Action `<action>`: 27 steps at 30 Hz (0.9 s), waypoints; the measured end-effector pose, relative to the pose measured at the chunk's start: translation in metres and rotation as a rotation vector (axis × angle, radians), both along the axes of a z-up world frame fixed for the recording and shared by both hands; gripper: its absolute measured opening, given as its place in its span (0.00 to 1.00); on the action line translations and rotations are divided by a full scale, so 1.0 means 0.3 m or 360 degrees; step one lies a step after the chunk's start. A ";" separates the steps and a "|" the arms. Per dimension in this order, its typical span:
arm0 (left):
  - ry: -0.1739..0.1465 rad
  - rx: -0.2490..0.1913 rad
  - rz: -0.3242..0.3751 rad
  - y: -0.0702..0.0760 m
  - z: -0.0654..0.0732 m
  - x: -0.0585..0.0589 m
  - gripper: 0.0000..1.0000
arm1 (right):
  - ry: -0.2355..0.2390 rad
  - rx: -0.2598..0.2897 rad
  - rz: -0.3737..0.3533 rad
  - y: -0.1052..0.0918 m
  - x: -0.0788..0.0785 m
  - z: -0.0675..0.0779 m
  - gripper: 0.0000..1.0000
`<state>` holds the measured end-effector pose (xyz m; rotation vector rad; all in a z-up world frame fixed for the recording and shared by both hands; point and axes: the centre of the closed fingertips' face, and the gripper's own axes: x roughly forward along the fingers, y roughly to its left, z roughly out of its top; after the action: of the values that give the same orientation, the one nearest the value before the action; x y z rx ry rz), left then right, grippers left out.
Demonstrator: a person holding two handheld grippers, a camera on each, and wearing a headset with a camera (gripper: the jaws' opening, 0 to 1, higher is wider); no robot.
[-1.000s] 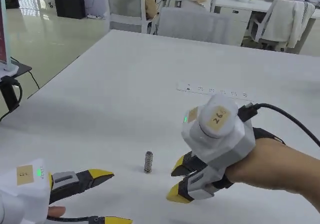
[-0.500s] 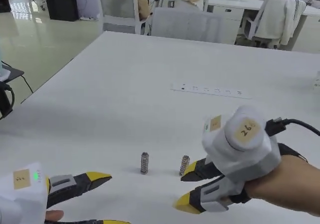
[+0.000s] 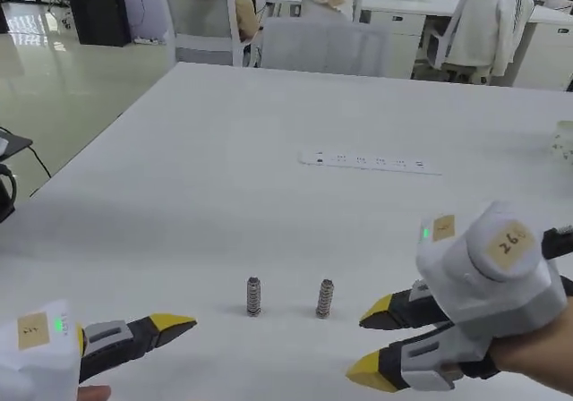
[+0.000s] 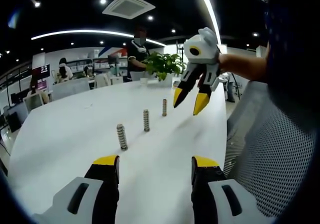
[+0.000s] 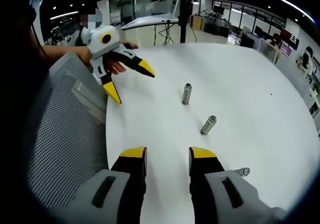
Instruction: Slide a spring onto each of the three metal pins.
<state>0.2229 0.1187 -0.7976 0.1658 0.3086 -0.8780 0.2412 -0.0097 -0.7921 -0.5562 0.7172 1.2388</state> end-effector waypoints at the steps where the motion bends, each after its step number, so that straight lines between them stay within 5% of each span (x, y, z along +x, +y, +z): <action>1: 0.0001 -0.0001 0.0000 -0.002 0.001 0.000 0.53 | 0.0001 0.0008 -0.0009 -0.011 -0.002 0.001 0.34; 13: 0.0012 0.0010 -0.0028 -0.020 0.002 0.001 0.54 | -0.0011 0.0084 -0.0184 -0.132 0.017 0.010 0.36; 27: 0.0022 0.0015 -0.0042 -0.027 -0.004 -0.003 0.54 | -0.0133 0.0170 -0.0310 -0.254 0.054 0.013 0.44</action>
<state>0.2221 0.1107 -0.7987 0.1732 0.3240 -0.9041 0.2573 -0.0858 -0.7882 -0.4369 0.6163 1.0596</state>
